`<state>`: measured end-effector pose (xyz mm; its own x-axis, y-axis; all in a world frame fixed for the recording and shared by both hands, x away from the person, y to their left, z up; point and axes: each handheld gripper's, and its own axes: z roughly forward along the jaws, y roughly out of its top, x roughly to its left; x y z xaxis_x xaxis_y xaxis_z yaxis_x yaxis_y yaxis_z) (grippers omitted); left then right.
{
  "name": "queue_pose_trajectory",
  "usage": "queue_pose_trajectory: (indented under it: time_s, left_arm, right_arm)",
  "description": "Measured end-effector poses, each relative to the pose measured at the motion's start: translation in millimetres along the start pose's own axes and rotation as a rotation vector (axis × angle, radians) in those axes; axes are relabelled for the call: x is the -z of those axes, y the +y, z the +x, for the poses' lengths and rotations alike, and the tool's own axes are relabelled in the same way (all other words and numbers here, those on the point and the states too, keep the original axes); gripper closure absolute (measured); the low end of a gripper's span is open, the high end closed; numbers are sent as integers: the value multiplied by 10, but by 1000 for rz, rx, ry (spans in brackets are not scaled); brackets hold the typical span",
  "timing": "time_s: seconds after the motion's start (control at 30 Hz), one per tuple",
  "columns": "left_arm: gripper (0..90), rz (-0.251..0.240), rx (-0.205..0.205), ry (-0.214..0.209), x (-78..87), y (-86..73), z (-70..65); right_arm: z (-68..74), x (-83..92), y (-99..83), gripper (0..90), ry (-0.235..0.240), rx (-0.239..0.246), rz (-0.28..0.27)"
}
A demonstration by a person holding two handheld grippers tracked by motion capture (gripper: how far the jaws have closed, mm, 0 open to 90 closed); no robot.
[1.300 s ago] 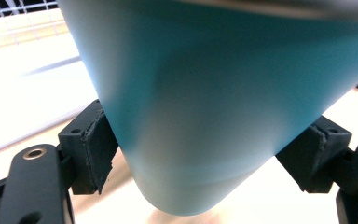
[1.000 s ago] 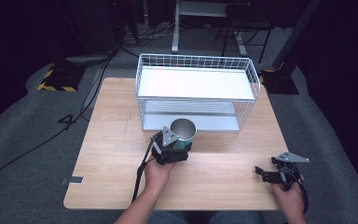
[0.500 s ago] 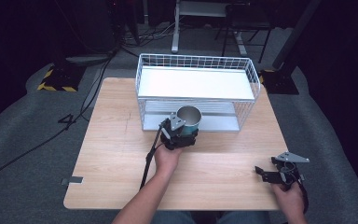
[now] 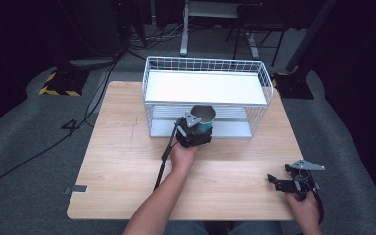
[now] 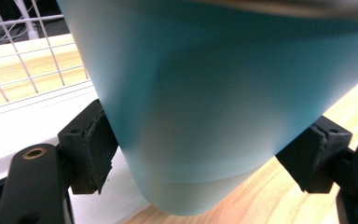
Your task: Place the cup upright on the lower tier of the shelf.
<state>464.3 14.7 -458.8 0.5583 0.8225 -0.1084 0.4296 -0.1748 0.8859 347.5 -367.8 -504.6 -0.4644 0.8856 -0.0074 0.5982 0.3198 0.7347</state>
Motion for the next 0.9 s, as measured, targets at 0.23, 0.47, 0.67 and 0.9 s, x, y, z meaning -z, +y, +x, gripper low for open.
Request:
queue_pose_trajectory:
  time_s: [0.23,0.47,0.67,0.9]
  left_arm:
    - [214,-2,21,5,-149,53,24]
    - [213,-3,26,30,-285,71,42]
    - [213,11,23,55,-382,90,83]
    - [212,19,14,76,-447,83,112]
  right_arm:
    - [1,1,0,137,3,0,0]
    - [6,4,-2,142,8,1,-1]
    - [5,4,-2,142,8,1,-1]
    - [5,4,-2,142,8,1,-1]
